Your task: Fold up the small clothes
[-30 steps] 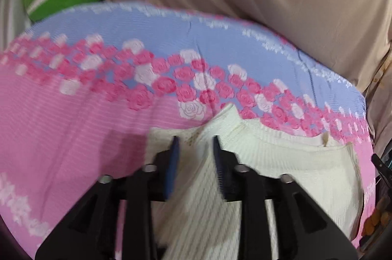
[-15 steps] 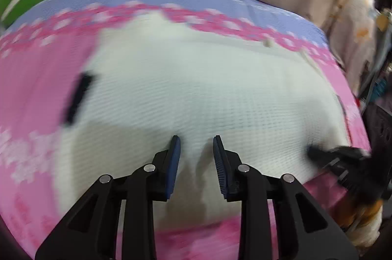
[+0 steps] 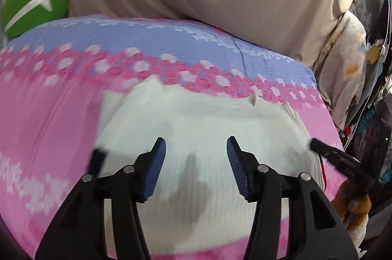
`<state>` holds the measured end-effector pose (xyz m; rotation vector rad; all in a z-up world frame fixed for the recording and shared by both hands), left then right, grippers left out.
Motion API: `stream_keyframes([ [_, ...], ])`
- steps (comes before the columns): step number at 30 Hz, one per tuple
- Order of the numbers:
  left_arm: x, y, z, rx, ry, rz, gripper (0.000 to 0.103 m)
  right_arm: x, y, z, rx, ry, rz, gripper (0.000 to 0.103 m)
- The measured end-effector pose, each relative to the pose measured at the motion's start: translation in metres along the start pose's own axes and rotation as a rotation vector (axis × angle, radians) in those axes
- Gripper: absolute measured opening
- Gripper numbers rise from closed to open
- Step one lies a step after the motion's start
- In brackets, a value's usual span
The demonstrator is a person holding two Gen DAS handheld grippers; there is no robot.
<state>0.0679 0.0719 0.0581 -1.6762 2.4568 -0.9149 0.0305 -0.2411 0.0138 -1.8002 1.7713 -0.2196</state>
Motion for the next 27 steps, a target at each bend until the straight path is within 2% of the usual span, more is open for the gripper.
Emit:
stream_keyframes([
  [2,0.012,-0.015,0.033,-0.054,0.000,0.017,0.050,-0.019,-0.013,0.041,-0.091,-0.065,-0.049,0.019],
  [3,0.013,-0.018,0.050,-0.090,-0.018,0.021,0.050,-0.025,-0.013,0.056,-0.124,-0.059,-0.064,0.018],
  [4,0.008,-0.020,0.067,-0.122,-0.061,0.018,0.050,-0.024,-0.012,0.069,-0.151,-0.005,-0.086,0.017],
  [5,-0.001,-0.020,0.075,-0.137,-0.102,0.005,0.048,-0.015,-0.009,0.069,-0.148,0.025,-0.092,0.003],
  [6,-0.015,-0.017,0.077,-0.129,-0.110,-0.004,0.040,-0.003,-0.005,0.064,-0.139,0.010,-0.077,0.001],
  [7,-0.028,-0.013,0.073,-0.113,-0.067,-0.007,0.039,0.018,-0.001,0.053,-0.130,0.002,-0.031,0.000],
  [8,-0.044,-0.008,0.065,-0.109,-0.045,-0.032,0.038,0.040,0.004,0.039,-0.112,0.027,0.021,0.000],
  [9,-0.057,-0.003,0.056,-0.102,-0.046,-0.051,0.032,0.068,0.012,0.021,-0.081,0.072,0.083,0.000],
  [11,-0.081,0.006,0.042,-0.082,-0.093,-0.089,0.029,0.115,0.027,-0.005,-0.041,0.122,0.206,0.000],
  [12,-0.089,0.010,0.039,-0.073,-0.095,-0.096,0.025,0.132,0.035,-0.016,-0.026,0.110,0.259,0.000],
  [13,-0.095,0.012,0.037,-0.064,-0.059,-0.102,0.025,0.144,0.040,-0.024,-0.012,0.111,0.300,0.000],
  [14,-0.096,0.012,0.036,-0.064,-0.046,-0.116,0.025,0.147,0.042,-0.032,-0.002,0.152,0.313,0.000],
  [15,-0.095,0.009,0.033,-0.064,-0.039,-0.130,0.025,0.146,0.039,-0.037,0.011,0.196,0.313,0.019],
  [16,-0.090,0.004,0.028,-0.054,-0.039,-0.132,0.026,0.144,0.034,-0.041,0.028,0.219,0.310,0.021],
  [17,-0.084,-0.002,0.024,-0.030,-0.046,-0.126,0.034,0.142,0.027,-0.046,0.050,0.176,0.296,0.021],
  [18,-0.079,-0.011,0.016,0.011,-0.063,-0.118,0.052,0.138,0.016,-0.047,0.068,0.124,0.282,0.026],
  [19,-0.076,-0.017,0.014,0.036,-0.083,-0.120,0.062,0.135,0.007,-0.045,0.076,0.111,0.274,0.031],
  [20,-0.075,-0.026,0.013,0.063,-0.115,-0.130,0.072,0.131,-0.011,-0.036,0.077,0.127,0.256,0.040],
  [22,-0.081,-0.043,0.022,0.049,-0.140,-0.148,0.072,0.127,-0.030,-0.021,0.042,0.165,0.215,0.048],
  [23,-0.087,-0.050,0.029,0.022,-0.126,-0.154,0.072,0.129,-0.045,-0.004,0.002,0.153,0.206,0.052],
  [25,-0.098,-0.059,0.050,-0.049,-0.066,-0.175,0.072,0.131,-0.054,0.018,-0.058,0.138,0.213,0.052],
  [26,-0.101,-0.059,0.058,-0.070,-0.062,-0.190,0.067,0.132,-0.057,0.029,-0.092,0.164,0.215,0.052],
  [27,-0.101,-0.059,0.063,-0.080,-0.075,-0.191,0.055,0.131,-0.058,0.035,-0.104,0.181,0.207,0.034],
])
Point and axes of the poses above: each gripper's, at about its wrist camera, not at the fingertips, and z roughly the way its jaws point, x to its right, y to its underside, the point moved 1 cm from there along z, roughly the way its jaws point, and after that the axes turned 15 degrees about -x, right-handed, at the moved point
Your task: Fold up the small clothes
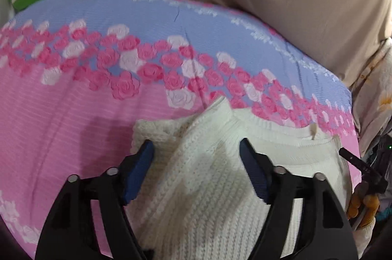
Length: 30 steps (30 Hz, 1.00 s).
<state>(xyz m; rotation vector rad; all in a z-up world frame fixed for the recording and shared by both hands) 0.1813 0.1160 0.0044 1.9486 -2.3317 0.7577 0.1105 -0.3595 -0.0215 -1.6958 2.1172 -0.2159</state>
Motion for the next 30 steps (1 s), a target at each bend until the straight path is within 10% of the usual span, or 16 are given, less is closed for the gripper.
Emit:
stream_keyframes([
  [1,0.002,0.000,0.001,0.011,-0.030,0.018,0.045,-0.002,0.002,-0.001,0.001,-0.008,-0.014,0.017],
  [2,0.005,-0.001,-0.001,0.028,-0.048,0.035,0.008,-0.004,0.004,-0.011,0.039,-0.035,-0.021,0.008],
  [5,-0.002,-0.010,-0.005,0.050,-0.040,0.013,0.005,0.003,0.005,-0.047,0.184,-0.058,-0.008,0.008],
  [9,-0.010,-0.016,0.019,0.024,-0.079,0.001,0.005,0.032,-0.002,0.002,0.026,-0.036,0.050,0.006],
  [17,0.003,-0.003,-0.013,0.105,-0.148,0.023,0.008,0.005,0.028,-0.057,0.196,0.043,0.033,0.018],
  [22,0.045,0.043,-0.076,0.272,-0.189,0.084,0.055,-0.053,0.060,-0.074,0.205,-0.005,-0.116,0.019],
  [30,0.115,0.112,-0.024,0.097,-0.075,0.251,0.055,-0.164,0.130,-0.003,-0.004,-0.196,-0.394,0.019],
])
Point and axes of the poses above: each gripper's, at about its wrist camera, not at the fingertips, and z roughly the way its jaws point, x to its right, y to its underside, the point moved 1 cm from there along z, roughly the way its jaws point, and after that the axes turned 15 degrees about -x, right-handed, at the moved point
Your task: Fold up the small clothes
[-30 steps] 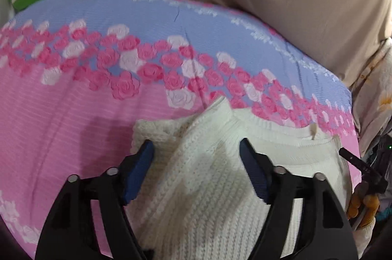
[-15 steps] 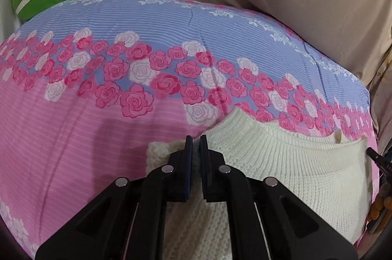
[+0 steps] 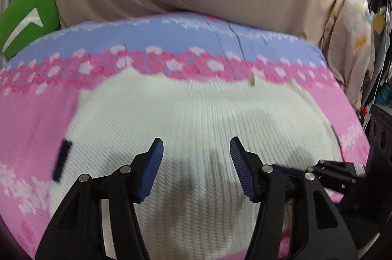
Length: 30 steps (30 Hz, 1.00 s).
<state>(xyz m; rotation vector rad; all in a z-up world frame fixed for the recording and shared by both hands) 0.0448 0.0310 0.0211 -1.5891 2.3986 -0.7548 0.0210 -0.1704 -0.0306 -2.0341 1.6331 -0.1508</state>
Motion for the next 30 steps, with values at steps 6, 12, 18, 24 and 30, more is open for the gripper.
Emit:
stream_keyframes([
  [6,-0.047,0.017,0.010,-0.046,-0.132,-0.112,0.052,0.060,0.042,-0.035,0.028,0.125,0.137,0.003],
  [12,-0.097,0.040,-0.005,-0.044,-0.154,-0.214,0.047,0.161,0.109,-0.091,0.085,0.179,0.458,0.000],
  [18,-0.085,0.036,-0.006,-0.043,-0.174,-0.238,0.046,0.146,0.085,-0.114,0.179,0.178,0.404,0.013],
  [24,-0.080,0.028,-0.010,-0.016,-0.168,-0.254,0.047,0.114,0.035,-0.093,0.178,0.121,0.265,0.013],
  [30,-0.093,0.029,0.002,-0.035,-0.140,-0.285,0.048,0.183,0.034,-0.063,0.132,0.270,0.441,0.000],
])
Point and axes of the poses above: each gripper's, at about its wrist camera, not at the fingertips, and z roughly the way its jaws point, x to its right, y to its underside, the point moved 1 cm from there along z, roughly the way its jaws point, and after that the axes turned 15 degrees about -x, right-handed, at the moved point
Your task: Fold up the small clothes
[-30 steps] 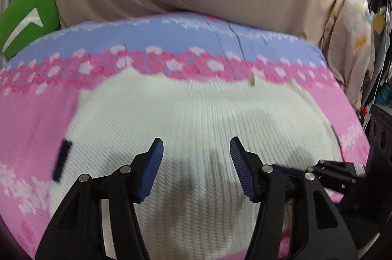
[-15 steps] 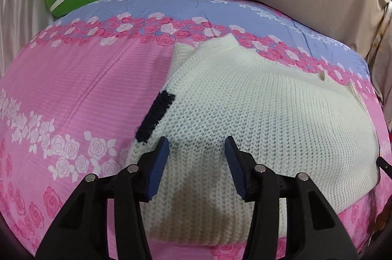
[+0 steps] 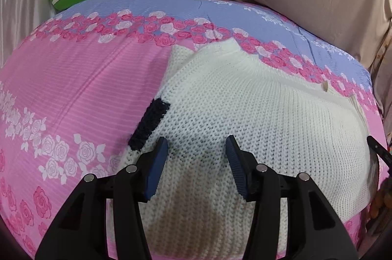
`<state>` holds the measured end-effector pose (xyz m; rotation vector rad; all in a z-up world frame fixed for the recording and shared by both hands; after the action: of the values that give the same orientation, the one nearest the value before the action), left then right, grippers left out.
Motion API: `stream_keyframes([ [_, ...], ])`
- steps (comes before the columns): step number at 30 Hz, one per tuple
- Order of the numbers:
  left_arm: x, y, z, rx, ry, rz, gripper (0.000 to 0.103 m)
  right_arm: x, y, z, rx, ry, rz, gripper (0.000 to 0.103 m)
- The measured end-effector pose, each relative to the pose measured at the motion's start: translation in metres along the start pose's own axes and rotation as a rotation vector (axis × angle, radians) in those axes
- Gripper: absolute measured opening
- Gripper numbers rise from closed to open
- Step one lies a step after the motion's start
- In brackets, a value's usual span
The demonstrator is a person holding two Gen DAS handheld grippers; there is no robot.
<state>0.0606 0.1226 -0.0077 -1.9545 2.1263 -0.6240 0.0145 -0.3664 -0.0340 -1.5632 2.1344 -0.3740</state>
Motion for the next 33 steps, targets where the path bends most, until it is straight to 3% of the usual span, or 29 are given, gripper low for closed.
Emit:
stream_keyframes([
  [2,0.000,-0.001,-0.001,-0.002,0.007,-0.010,0.048,0.017,-0.002,-0.001,-0.028,-0.113,0.070,0.000],
  [5,-0.007,-0.001,-0.015,0.016,0.068,-0.046,0.047,0.001,0.001,-0.021,0.015,-0.015,0.031,0.002],
  [6,-0.011,-0.001,-0.024,0.036,0.072,-0.060,0.047,-0.008,0.002,-0.029,0.033,-0.001,0.014,0.013],
  [10,-0.032,-0.003,-0.046,0.087,0.045,-0.107,0.052,-0.057,0.000,-0.048,0.055,-0.078,-0.115,0.013],
  [15,-0.016,-0.025,-0.044,0.085,0.098,-0.040,0.052,-0.142,-0.009,-0.021,-0.024,-0.195,-0.302,0.013],
  [19,0.012,-0.047,-0.004,0.010,0.131,0.012,0.053,-0.182,-0.008,0.029,-0.166,-0.238,-0.390,0.013],
  [22,0.005,-0.054,0.022,-0.025,0.136,-0.007,0.052,-0.150,-0.018,0.037,-0.111,-0.063,-0.342,0.002],
  [24,-0.004,-0.054,0.017,-0.017,0.174,-0.005,0.051,-0.091,-0.033,0.028,-0.105,-0.090,-0.180,0.000],
  [27,-0.014,-0.052,0.017,-0.021,0.217,0.002,0.049,-0.010,-0.044,0.011,-0.078,-0.010,0.048,0.000],
  [28,-0.013,-0.051,0.018,-0.018,0.215,0.011,0.049,0.006,-0.044,0.004,-0.068,-0.043,0.097,0.000],
  [30,-0.008,-0.049,0.018,-0.008,0.191,0.026,0.049,0.012,-0.044,-0.015,-0.022,-0.031,0.120,0.014],
  [33,-0.002,-0.050,0.018,-0.002,0.170,0.033,0.051,-0.011,-0.051,-0.018,-0.012,-0.033,0.059,0.015],
])
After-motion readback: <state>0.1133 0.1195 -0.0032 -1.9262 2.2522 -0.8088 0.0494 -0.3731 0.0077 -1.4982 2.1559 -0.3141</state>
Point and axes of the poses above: each gripper's, at about its wrist camera, not at the fingertips, and z roughly the way its jaws point, x to its right, y to its underside, the point moved 1 cm from there along z, roughly the way its jaws point, and after that the axes turned 15 degrees about -x, right-handed, at the moved point
